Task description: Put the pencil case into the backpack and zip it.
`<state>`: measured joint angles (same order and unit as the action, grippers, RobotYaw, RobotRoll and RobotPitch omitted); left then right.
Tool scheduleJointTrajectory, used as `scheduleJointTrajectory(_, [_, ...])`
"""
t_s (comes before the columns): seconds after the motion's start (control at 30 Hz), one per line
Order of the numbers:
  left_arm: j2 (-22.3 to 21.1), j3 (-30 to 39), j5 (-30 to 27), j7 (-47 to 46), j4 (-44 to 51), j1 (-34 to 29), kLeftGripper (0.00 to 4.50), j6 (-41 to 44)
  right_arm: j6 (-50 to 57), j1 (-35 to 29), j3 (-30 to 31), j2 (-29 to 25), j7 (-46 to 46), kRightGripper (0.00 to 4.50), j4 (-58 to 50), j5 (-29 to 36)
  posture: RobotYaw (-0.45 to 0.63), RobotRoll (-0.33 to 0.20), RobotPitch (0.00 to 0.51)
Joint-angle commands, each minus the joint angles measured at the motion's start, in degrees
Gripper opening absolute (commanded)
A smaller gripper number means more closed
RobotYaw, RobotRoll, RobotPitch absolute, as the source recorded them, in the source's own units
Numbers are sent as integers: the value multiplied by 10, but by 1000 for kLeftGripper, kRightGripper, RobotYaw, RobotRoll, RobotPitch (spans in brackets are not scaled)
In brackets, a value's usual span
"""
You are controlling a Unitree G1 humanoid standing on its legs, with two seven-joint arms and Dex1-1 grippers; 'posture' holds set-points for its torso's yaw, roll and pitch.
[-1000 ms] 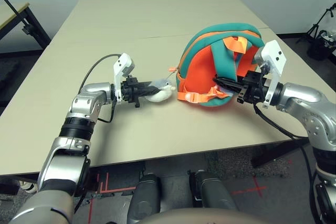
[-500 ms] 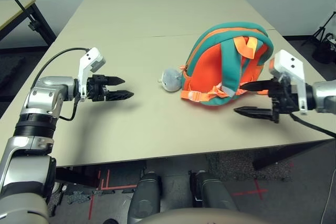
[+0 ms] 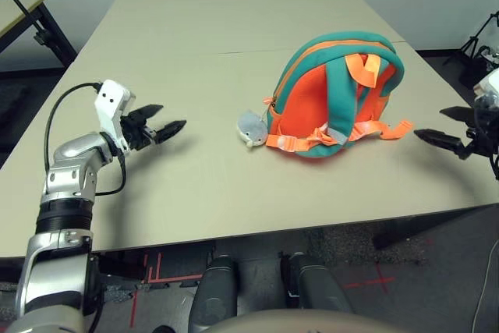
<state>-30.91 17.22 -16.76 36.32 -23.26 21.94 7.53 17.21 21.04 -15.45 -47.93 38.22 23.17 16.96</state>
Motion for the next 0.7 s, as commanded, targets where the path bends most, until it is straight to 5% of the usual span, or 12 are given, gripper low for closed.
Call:
scheduleJointTrajectory(0.03, [32,20,25,-112,22,-26,4500,-10,-101,31,-35,37,-116,4487,72,-38,114,0,82])
scheduleJointTrajectory(0.33, [73,24,81,-280,62,-67,4500,-23,-216,65,-61,101,-245,4487,199,-53,124,0,88])
scheduleJointTrajectory(0.7, [78,23,79,-304,52,-57,4500,-35,-246,78,-68,146,-241,4487,244,-31,129,0,96])
